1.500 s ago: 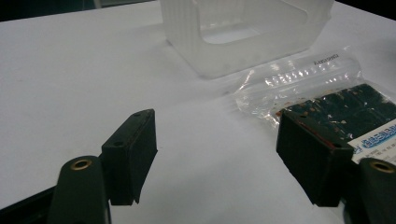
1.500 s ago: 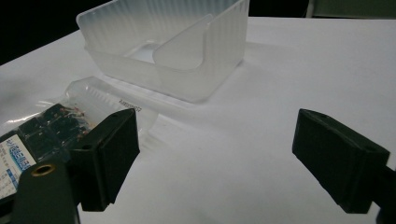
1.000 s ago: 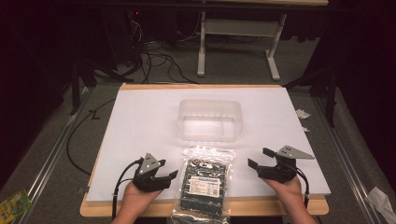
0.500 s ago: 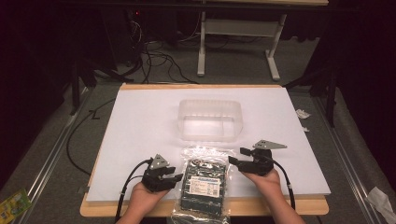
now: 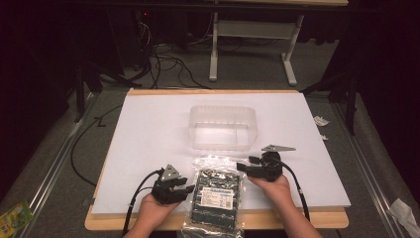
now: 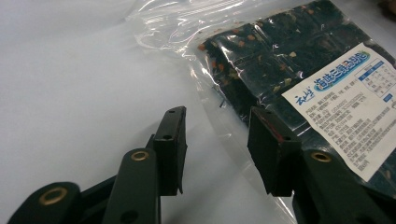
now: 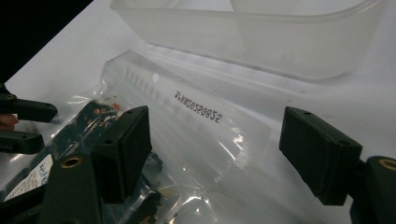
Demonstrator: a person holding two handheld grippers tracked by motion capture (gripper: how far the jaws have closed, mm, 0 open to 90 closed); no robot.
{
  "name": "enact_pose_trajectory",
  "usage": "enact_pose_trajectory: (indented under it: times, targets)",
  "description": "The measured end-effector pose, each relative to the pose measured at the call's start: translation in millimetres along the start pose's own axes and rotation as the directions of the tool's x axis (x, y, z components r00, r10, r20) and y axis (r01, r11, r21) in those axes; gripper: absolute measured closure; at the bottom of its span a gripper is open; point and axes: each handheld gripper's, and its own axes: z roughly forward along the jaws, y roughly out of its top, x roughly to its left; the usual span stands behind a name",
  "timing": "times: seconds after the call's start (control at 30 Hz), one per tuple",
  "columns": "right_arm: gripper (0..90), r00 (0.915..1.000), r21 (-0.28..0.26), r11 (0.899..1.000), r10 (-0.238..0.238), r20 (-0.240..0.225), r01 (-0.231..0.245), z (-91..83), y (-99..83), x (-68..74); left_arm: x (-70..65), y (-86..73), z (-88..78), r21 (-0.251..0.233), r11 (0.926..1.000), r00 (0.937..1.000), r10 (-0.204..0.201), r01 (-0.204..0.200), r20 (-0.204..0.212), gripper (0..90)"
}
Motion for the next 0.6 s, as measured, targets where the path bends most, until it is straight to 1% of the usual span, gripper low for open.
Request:
enact_pose_trajectory:
  times: [0.03,0.07,0.17,0.27,0.33,0.37,0.4,0.47,0.5,0.53,0.6]
  targets:
    - [26.4,1.0,0.0,1.0,0.0,0.0,0.0,0.0,0.0,0.0,0.0,0.0,0.0,0.0,1.0,1.0,0.0,0.0,0.0,57.5]
    - [31.2,1.0,0.015,1.0,0.006,0.005,-0.006,2.0,0.3,1.7,-0.1,-0.1,-0.1,0.0,1.0,1.0,0.001,-0.001,-0.001,57.6]
    - [38.1,0.9999,0.016,1.0,0.002,0.013,-0.002,4.0,-0.5,2.5,-0.5,-0.1,-0.3,0.0,1.0,1.0,0.003,-0.003,-0.002,57.7]
    - [50.0,0.9997,0.032,0.999,0.011,0.023,-0.012,4.6,-1.6,2.2,-0.5,-0.2,-0.2,0.001,1.0,1.0,0.004,-0.004,-0.003,57.7]
    - [61.9,0.9998,0.039,0.999,0.006,0.017,-0.007,3.8,-3.1,2.3,-0.5,-0.1,-0.2,0.0,1.0,1.0,0.004,-0.004,-0.002,57.6]
    - [61.9,0.9998,0.039,0.999,0.006,0.017,-0.007,3.8,-3.1,2.3,-0.5,-0.1,-0.2,0.0,1.0,1.0,0.004,-0.004,-0.002,57.6]
    - [71.9,0.9991,0.027,0.999,-0.032,0.029,0.031,1.2,-3.9,3.6,-0.5,-0.2,-0.1,0.0,1.0,1.0,0.004,-0.004,-0.002,57.6]
    - [83.7,0.9988,-0.001,0.999,-0.047,0.015,0.047,-3.5,-3.7,3.9,-0.3,-0.1,-0.2,0.004,1.0,1.0,0.007,-0.007,-0.004,57.4]
    - [87.5,0.9985,-0.012,0.998,-0.054,0.004,0.054,-5.1,-3.7,4.4,-0.2,-0.1,-0.2,0.004,1.0,1.0,0.007,-0.007,-0.004,57.3]
    - [89.8,0.9974,-0.017,0.997,-0.072,0.0,0.072,-6.1,-3.7,6.4,0.0,0.0,-0.1,0.005,1.0,1.0,0.008,-0.007,-0.004,57.1]
    - [90.0,0.9933,-0.028,0.993,-0.114,0.014,0.115,-7.8,-4.0,12.5,0.0,-0.1,0.0,0.006,1.0,1.0,0.007,-0.007,-0.004,56.7]
